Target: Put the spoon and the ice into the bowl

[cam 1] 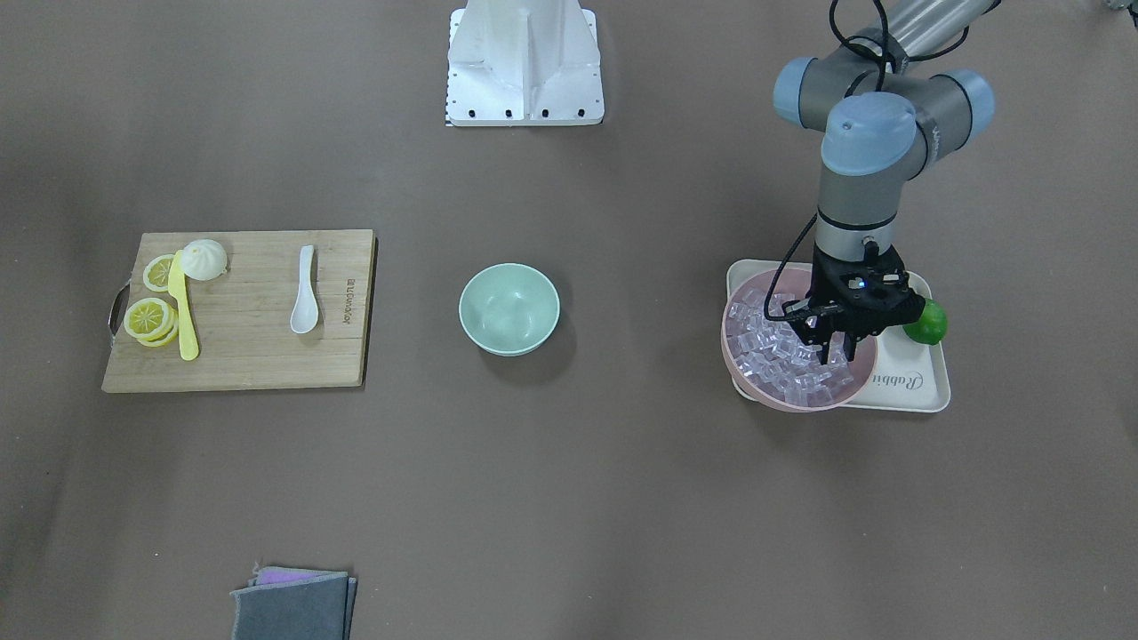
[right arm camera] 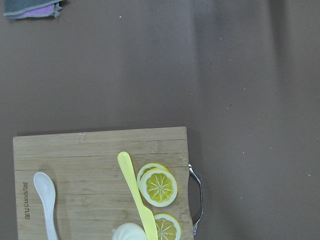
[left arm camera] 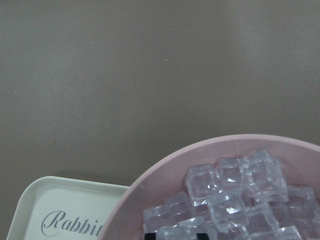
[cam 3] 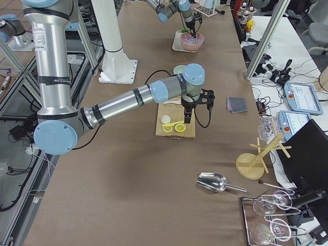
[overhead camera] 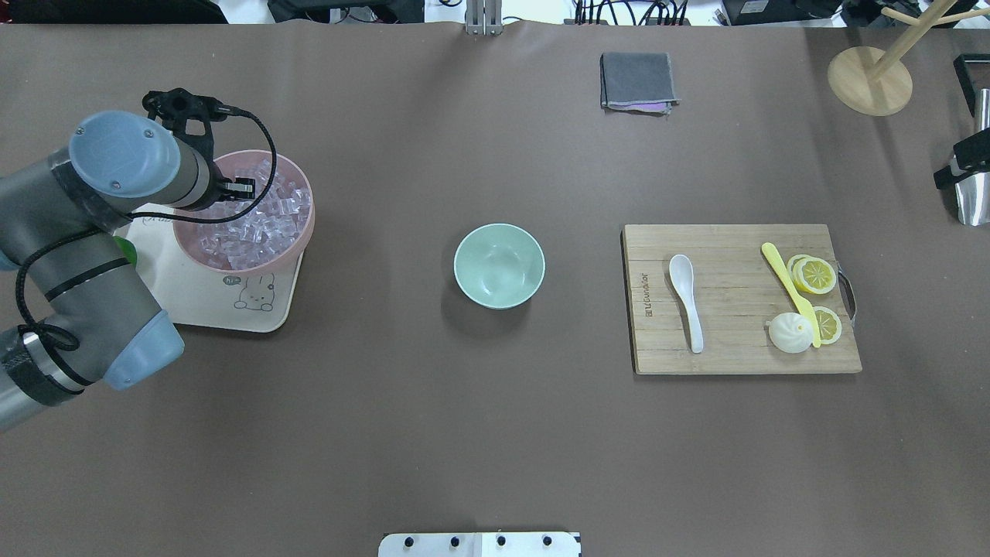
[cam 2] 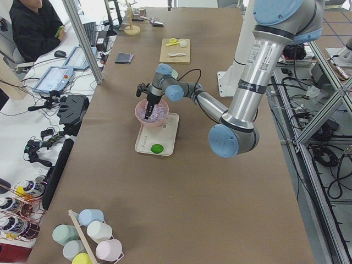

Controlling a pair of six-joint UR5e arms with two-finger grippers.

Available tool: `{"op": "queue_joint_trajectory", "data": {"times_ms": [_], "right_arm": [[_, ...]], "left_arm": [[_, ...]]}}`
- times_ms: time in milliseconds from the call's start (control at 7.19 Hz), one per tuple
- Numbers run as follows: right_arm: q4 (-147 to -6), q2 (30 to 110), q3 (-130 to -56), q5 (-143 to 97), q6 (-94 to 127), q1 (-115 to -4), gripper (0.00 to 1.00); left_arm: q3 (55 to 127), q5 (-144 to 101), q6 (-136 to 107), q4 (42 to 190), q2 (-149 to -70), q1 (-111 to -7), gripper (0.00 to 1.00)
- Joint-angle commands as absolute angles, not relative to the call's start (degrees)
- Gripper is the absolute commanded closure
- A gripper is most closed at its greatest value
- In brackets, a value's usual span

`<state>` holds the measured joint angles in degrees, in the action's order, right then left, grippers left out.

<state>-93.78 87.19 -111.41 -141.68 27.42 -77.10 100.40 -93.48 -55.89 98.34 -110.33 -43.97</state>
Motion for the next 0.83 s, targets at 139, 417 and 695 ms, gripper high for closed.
{"op": "queue_joint_trajectory", "data": {"times_ms": [139,417,695], "right_arm": [[-92.7,85.0,-112.1,-138.7,32.4,-73.2,0.00],[-83.6,84.9,-112.1,-133.3,49.5,-64.6,0.00],[-77.4,85.0,-111.7,-127.6,58.0,-57.1,0.01]], "left_arm": [[107.5,-94.3,-54.3,89.8,-114.7,-46.8,1.00],[107.5,-98.1,-58.8,89.8,-119.4,-46.9,1.00],[106.9,-99.5,-68.1,89.6,-125.3,-44.3,1.00]]}}
